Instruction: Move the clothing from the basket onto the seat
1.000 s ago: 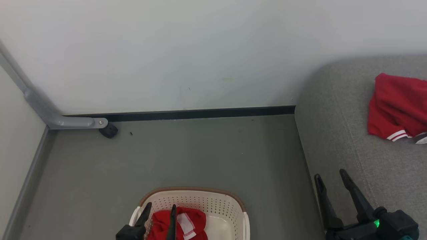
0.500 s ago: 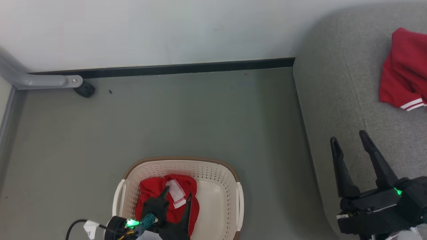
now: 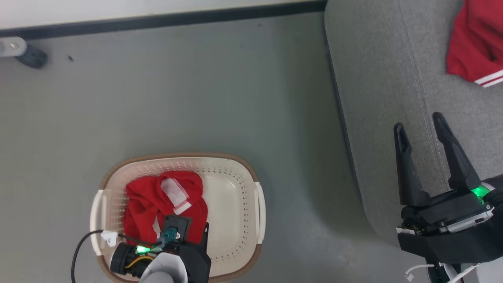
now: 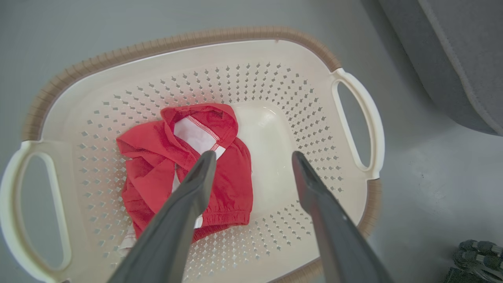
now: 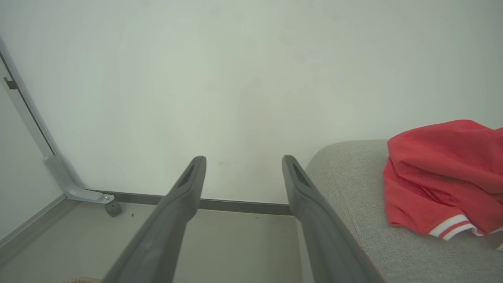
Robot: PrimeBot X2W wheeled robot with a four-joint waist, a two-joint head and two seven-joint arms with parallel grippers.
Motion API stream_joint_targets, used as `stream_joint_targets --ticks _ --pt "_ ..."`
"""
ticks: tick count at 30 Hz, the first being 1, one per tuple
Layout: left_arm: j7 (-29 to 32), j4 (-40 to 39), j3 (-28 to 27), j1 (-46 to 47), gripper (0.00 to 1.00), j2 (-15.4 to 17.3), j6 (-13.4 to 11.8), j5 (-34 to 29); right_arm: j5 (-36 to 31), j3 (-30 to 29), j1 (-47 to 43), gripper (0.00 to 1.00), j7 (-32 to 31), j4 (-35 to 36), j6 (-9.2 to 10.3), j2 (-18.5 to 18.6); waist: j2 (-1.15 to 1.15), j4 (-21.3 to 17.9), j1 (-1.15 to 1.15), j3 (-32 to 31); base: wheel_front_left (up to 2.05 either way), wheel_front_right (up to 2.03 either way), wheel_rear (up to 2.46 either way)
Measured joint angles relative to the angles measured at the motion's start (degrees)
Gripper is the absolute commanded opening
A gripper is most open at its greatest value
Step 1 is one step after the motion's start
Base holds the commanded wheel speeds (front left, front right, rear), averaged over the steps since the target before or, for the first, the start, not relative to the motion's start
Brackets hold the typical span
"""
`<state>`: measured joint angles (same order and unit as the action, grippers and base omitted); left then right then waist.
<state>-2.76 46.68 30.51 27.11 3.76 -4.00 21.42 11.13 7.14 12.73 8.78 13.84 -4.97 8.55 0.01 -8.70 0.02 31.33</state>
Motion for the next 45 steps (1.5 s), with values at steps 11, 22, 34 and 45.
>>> stream_joint_targets --ticks 11,22,34,45 --pt "3.23 6.92 -0.67 8.03 1.0 3.07 -0.59 -1.65 1.04 -0.08 3.2 1.0 -0.04 5.04 0.49 -1.21 0.0 -4.58 -0.01 9.38 0.0 0.0 0.0" --pt "5.8 9.7 0.38 19.45 1.0 7.67 -0.63 -5.55 2.63 -1.24 5.42 1.0 1.31 6.91 1.01 -1.96 0.0 -7.84 -0.01 19.18 0.0 0.0 0.0" --pt "6.77 13.74 1.49 24.19 1.0 8.68 -1.03 -8.04 3.04 -1.42 6.83 1.0 2.99 6.3 1.01 -2.46 0.0 -9.36 -0.01 27.52 0.0 0.0 0.0" --pt "5.64 16.16 0.44 25.91 0.0 7.64 -1.63 -7.68 3.04 -0.71 7.97 1.0 3.99 4.48 1.01 -2.96 -0.02 -9.39 -0.03 30.33 0.0 0.0 0.0"
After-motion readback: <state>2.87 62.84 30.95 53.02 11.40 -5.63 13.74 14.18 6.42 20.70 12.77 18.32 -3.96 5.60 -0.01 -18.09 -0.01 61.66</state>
